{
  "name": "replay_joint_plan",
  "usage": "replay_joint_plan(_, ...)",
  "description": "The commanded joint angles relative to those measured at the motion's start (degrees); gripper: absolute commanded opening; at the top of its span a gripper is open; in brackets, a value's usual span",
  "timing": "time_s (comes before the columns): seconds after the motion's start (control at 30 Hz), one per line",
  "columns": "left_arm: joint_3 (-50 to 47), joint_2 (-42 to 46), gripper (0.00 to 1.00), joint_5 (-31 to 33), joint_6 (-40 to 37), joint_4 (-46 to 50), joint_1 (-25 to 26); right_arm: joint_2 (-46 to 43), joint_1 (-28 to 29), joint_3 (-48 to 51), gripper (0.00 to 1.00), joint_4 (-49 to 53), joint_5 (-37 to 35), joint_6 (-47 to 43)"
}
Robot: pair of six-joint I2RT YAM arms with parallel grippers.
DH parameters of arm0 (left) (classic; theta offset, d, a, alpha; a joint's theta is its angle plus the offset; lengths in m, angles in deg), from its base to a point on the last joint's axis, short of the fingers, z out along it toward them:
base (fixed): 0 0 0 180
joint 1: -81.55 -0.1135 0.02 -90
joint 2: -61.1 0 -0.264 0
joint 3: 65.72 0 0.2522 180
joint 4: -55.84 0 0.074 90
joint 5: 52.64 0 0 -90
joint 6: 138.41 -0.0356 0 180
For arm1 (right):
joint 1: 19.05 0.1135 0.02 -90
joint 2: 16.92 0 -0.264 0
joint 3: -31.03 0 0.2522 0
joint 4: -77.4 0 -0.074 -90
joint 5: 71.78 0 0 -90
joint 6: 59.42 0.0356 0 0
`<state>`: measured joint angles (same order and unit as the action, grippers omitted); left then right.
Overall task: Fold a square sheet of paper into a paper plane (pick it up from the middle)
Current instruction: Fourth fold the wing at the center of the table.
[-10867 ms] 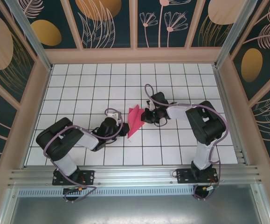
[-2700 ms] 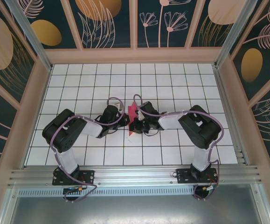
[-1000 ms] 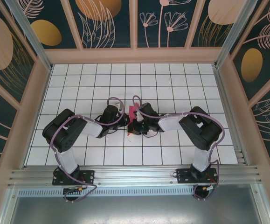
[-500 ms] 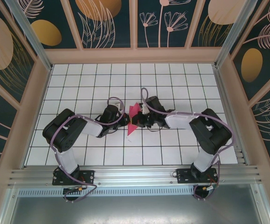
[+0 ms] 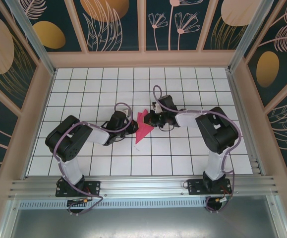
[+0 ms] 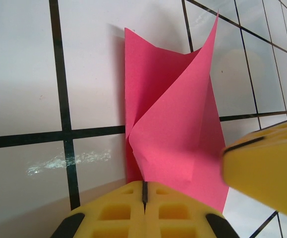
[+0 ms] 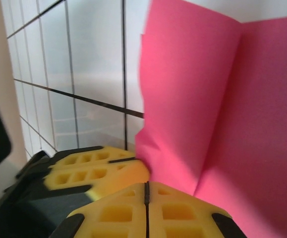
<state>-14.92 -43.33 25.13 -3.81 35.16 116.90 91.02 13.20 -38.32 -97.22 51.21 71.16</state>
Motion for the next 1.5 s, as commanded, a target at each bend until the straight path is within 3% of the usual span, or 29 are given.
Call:
replay_joint_plan(0.0,0.5,-3.2,0.0,0.1,-1.5,4.9,0.0,2.9,0.4,-1.8,0.09,-0.3,1.0,-1.2)
replay_joint_plan(0.27,0.7,-3.8,0.0,0.2,-1.8,5.6,0.0,4.0,0.5,-2.7,0.09,4.1,-4.0,-2.8)
replay_joint_plan(0.53,0.7,-3.6,0.0,0.8,-1.7,6.1,0.0,-0.3,-0.6,-7.6,0.1,6.3,-1.3,-4.3)
replay_joint_plan(0.83,0.8,-3.6,0.0,0.8,-1.9,6.6,0.0,4.0,-0.6,-9.2,0.09,4.5,0.3,-3.9)
replay_joint_plan(1.2,0.0,-3.9,0.0,1.0,-2.0,6.8,0.0,10.1,-3.1,-9.5,0.09,5.2,-2.5,-4.7)
replay_joint_plan(1.47,-0.1,-4.1,0.0,1.0,-2.2,7.1,0.0,5.4,-4.0,-13.0,0.1,7.6,0.2,-5.8)
